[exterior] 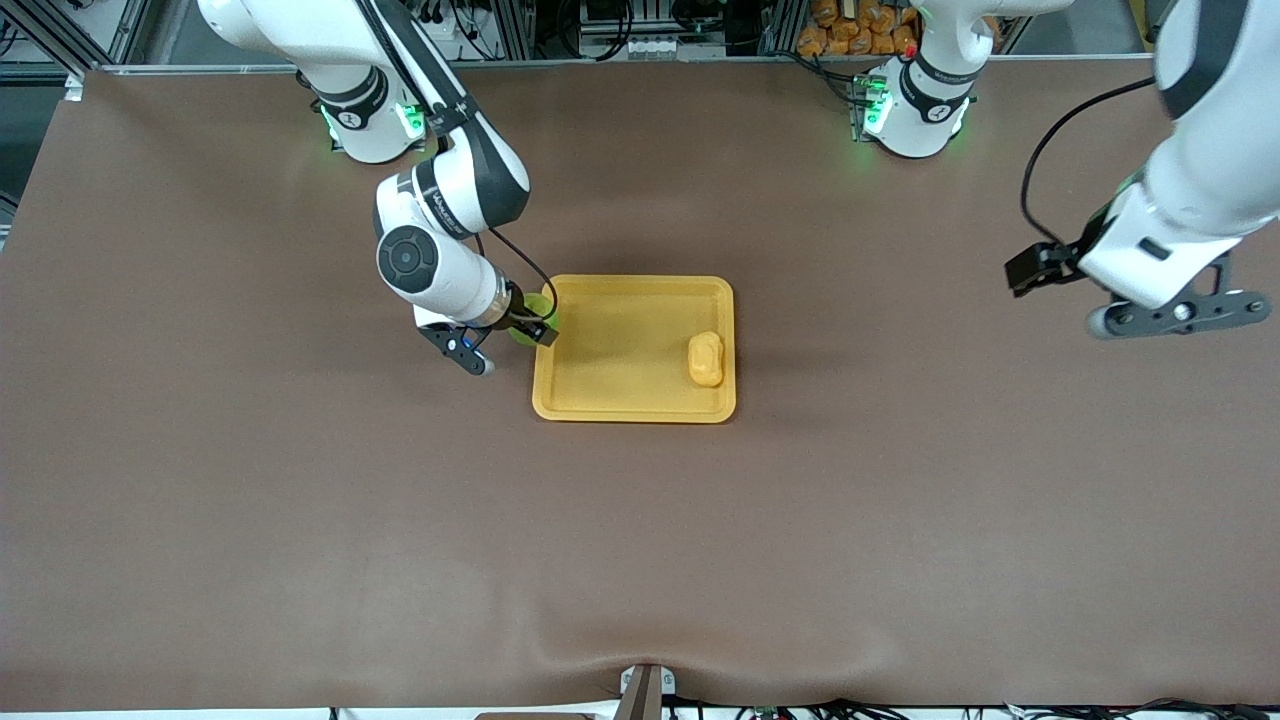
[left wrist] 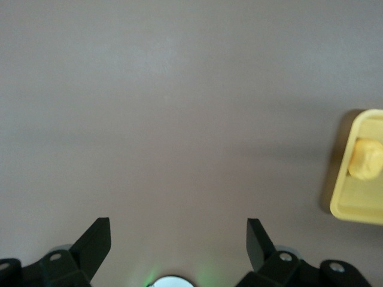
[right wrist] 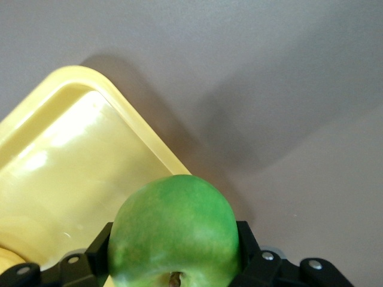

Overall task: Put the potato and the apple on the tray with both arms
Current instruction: 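Move the apple over the tray with the right gripper while the left gripper withdraws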

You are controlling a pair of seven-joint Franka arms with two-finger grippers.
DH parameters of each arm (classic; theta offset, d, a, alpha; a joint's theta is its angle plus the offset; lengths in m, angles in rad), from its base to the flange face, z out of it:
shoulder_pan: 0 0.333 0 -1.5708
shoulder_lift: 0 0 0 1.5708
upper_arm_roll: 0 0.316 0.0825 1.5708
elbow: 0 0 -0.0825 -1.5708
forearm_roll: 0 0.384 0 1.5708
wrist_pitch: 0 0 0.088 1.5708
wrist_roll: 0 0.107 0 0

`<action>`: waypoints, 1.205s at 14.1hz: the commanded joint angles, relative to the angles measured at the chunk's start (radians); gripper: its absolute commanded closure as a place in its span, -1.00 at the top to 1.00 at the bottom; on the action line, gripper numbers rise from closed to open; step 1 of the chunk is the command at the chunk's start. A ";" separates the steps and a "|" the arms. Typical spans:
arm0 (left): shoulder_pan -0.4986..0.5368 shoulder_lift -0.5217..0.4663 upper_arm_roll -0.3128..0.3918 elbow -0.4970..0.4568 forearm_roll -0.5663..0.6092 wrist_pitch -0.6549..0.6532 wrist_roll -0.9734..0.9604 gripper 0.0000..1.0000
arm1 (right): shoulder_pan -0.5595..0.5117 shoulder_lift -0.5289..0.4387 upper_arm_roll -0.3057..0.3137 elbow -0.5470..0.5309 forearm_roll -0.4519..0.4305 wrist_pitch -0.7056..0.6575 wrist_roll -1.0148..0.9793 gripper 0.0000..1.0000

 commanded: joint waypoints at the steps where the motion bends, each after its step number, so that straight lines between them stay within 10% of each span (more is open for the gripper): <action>1: 0.030 -0.038 -0.004 -0.018 -0.030 -0.041 0.072 1.00 | 0.023 0.037 -0.009 0.034 0.049 0.019 0.010 -1.00; 13: 0.042 -0.094 0.004 -0.018 -0.030 -0.075 0.109 1.00 | 0.096 0.183 -0.009 0.095 0.058 0.119 0.127 -0.86; 16: 0.043 -0.121 0.010 -0.018 -0.054 -0.075 0.138 1.00 | 0.099 0.206 -0.009 0.120 0.058 0.116 0.157 -0.15; 17: 0.039 -0.125 0.027 -0.019 -0.077 -0.075 0.153 1.00 | 0.099 0.214 -0.011 0.128 0.055 0.115 0.167 0.89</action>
